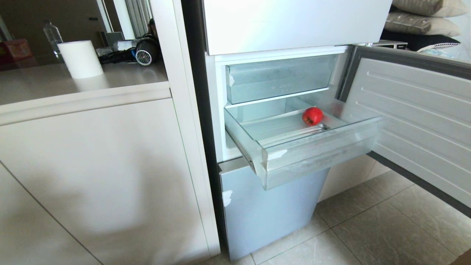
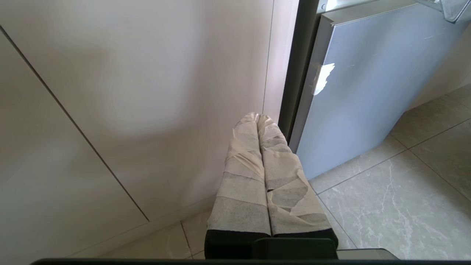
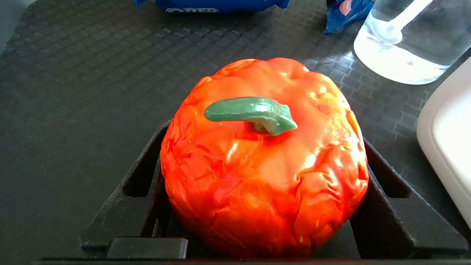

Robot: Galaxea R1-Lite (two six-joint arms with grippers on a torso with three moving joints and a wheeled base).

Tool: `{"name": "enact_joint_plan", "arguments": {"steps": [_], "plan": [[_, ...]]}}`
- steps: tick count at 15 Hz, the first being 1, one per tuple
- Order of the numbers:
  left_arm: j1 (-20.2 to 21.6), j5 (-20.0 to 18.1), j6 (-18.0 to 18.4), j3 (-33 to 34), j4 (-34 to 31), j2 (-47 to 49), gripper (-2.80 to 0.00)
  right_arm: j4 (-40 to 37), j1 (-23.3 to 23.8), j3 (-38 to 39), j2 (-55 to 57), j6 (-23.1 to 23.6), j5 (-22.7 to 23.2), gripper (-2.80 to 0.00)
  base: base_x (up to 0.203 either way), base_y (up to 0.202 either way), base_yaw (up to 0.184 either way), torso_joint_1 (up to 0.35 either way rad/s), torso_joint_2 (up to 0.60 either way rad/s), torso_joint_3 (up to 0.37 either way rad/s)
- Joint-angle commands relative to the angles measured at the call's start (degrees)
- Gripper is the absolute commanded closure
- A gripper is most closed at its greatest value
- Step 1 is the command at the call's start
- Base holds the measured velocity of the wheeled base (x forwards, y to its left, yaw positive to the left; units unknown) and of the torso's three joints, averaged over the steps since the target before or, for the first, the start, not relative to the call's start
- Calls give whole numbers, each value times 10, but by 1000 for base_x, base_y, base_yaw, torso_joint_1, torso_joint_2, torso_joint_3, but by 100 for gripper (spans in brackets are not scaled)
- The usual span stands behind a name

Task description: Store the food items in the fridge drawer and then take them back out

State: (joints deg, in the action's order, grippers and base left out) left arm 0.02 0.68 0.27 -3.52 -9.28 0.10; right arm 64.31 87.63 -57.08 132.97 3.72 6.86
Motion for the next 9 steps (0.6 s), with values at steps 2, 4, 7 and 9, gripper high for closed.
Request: {"name": "enact_joint_plan", "arguments": {"steps": [2, 4, 7, 9], "plan": [[0, 0, 0, 0, 0, 0, 0, 4, 0, 3, -14, 0, 2, 0, 0, 0, 0, 0, 0, 0], [0, 0, 0, 0, 0, 1, 0, 4, 0, 22, -42, -2, 4, 0, 0, 0, 0, 0, 0, 0], [0, 0, 0, 0, 0, 0, 0, 4, -1, 79, -115, -4, 14, 0, 0, 0, 0, 0, 0, 0], [0, 0, 0, 0, 0, 1, 0, 4, -1, 130, -166, -6, 32, 0, 0, 0, 0, 0, 0, 0]]}}
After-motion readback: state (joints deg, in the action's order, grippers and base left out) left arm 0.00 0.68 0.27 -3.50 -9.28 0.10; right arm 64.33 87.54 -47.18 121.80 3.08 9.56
